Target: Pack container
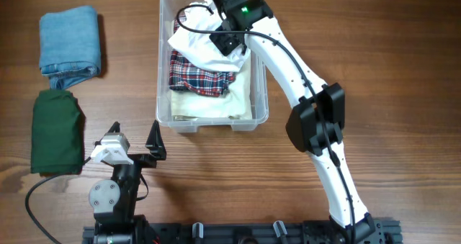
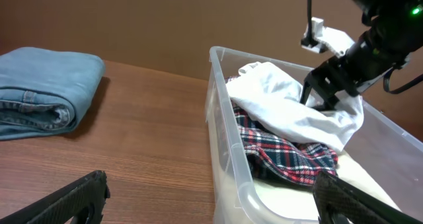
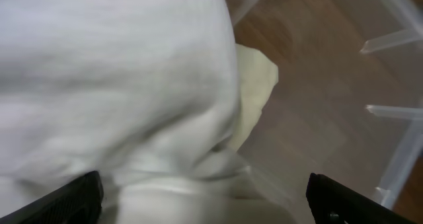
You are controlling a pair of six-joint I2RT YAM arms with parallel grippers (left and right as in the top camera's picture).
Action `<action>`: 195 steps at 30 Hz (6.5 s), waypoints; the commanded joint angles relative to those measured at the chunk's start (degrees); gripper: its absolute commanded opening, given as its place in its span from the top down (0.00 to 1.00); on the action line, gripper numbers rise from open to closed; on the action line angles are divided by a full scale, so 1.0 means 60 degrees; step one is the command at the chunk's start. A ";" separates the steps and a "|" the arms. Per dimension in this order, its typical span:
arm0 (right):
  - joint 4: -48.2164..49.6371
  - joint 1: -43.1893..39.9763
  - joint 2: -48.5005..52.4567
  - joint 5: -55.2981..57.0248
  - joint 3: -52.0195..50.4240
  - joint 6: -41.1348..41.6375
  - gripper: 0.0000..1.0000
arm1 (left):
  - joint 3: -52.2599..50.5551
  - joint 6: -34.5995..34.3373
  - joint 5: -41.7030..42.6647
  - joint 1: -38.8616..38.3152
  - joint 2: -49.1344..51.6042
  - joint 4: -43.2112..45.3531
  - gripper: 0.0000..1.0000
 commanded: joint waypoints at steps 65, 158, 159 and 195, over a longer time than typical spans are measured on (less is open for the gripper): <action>0.1603 0.0550 0.1198 -0.1366 -0.0135 0.0816 0.01 | -0.0058 0.0080 -0.0029 0.0069 0.0004 -0.0011 0.00; -0.2233 -0.4670 -0.3872 -0.1147 -0.0047 0.5308 0.00 | 1.1719 -0.1781 -0.2120 0.0076 1.0969 -1.1060 0.00; -0.2233 -0.4670 -0.3872 -0.1147 -0.0047 0.5304 0.00 | 1.1715 -0.2033 -0.2572 0.0076 1.1347 -1.1213 0.00; -0.2233 -0.4670 -0.3876 -0.1147 -0.0047 0.5308 0.00 | 1.1701 -0.2929 -0.8892 0.1461 1.7799 -0.9358 0.01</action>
